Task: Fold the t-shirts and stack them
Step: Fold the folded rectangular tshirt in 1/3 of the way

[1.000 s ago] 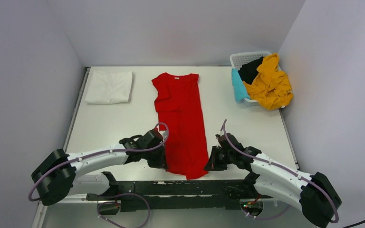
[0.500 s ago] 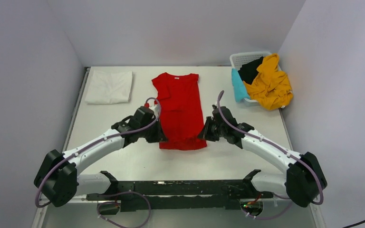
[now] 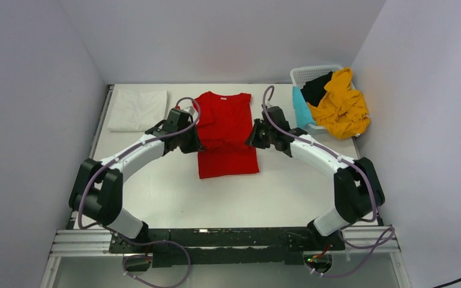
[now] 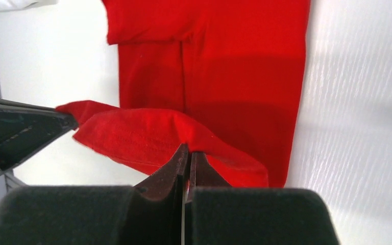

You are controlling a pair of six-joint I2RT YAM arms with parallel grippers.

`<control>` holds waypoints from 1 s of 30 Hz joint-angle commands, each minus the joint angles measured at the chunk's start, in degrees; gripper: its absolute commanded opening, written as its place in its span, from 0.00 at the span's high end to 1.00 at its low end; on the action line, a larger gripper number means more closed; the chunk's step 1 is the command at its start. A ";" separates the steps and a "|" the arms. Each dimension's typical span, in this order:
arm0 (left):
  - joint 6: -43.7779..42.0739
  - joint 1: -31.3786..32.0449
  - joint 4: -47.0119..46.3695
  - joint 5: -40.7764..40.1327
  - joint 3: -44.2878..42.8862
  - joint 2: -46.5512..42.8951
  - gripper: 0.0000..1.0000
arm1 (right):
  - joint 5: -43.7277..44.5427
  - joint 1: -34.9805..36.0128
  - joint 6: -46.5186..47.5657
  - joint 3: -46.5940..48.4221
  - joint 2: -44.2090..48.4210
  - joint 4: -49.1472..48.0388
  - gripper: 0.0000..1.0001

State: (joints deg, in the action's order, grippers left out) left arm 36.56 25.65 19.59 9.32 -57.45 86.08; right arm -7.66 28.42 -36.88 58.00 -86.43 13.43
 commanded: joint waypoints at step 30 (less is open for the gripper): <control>-1.69 -5.04 -0.04 1.98 1.02 1.57 0.01 | -2.99 -6.58 1.62 -0.68 -7.51 -9.61 0.22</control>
State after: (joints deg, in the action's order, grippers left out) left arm 32.82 19.97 22.52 8.12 -63.35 93.51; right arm -10.55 21.39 -33.67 64.64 -102.43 5.89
